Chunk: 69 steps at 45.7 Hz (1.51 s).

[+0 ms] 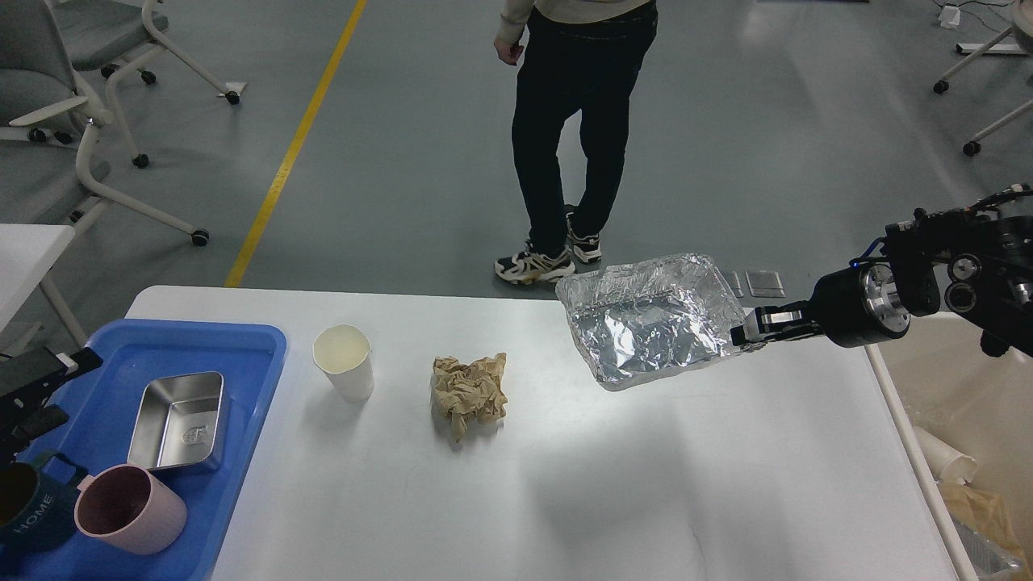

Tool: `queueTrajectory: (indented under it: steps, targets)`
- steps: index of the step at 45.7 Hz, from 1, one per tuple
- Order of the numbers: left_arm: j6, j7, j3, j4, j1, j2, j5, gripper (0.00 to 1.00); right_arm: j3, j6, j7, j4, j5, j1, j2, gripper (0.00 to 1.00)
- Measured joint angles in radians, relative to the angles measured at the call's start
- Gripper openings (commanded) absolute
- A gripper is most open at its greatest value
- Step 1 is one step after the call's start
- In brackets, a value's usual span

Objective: Tidy desktop

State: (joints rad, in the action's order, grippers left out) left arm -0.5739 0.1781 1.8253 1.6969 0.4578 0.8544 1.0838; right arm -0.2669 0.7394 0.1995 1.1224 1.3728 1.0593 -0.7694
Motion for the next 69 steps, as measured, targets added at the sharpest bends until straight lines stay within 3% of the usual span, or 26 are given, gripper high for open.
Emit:
queueTrajectory:
  steps: [5,9,15,23,34,48,60,69]
  targets:
    - [0.014,0.058,-0.008,-0.021,0.003,0.061,0.000,0.96,0.000,0.000,0.000,-0.001,0.000,-0.001,0.003,0.00]
    - [0.034,0.071,-0.027,-0.058,-0.004,0.091,0.000,0.96,0.000,-0.003,-0.001,-0.001,0.001,-0.001,0.005,0.00]
    - [0.042,0.056,-0.041,-0.080,-0.022,0.098,0.004,0.96,0.000,-0.005,-0.002,-0.001,0.002,-0.002,0.005,0.00]
    - [0.048,-0.001,-0.057,-0.080,-0.083,0.094,0.008,0.96,0.000,-0.005,-0.002,0.000,0.000,-0.004,-0.002,0.00]
    - [0.071,0.005,-0.203,-0.153,-0.223,0.100,-0.004,0.96,0.000,-0.006,-0.002,0.001,0.000,-0.004,0.001,0.00]
    - [0.087,0.090,-0.405,-0.251,-0.412,0.071,-0.010,0.91,0.000,-0.006,-0.002,0.002,0.000,-0.008,0.004,0.00]
    - [0.113,0.076,-0.597,-0.326,-0.613,0.015,0.011,0.78,0.001,-0.014,-0.002,0.006,0.000,-0.014,0.003,0.00]
    - [0.138,0.032,-0.718,-0.371,-0.715,-0.047,0.015,0.74,0.001,-0.014,-0.002,0.007,0.000,-0.014,0.004,0.00]
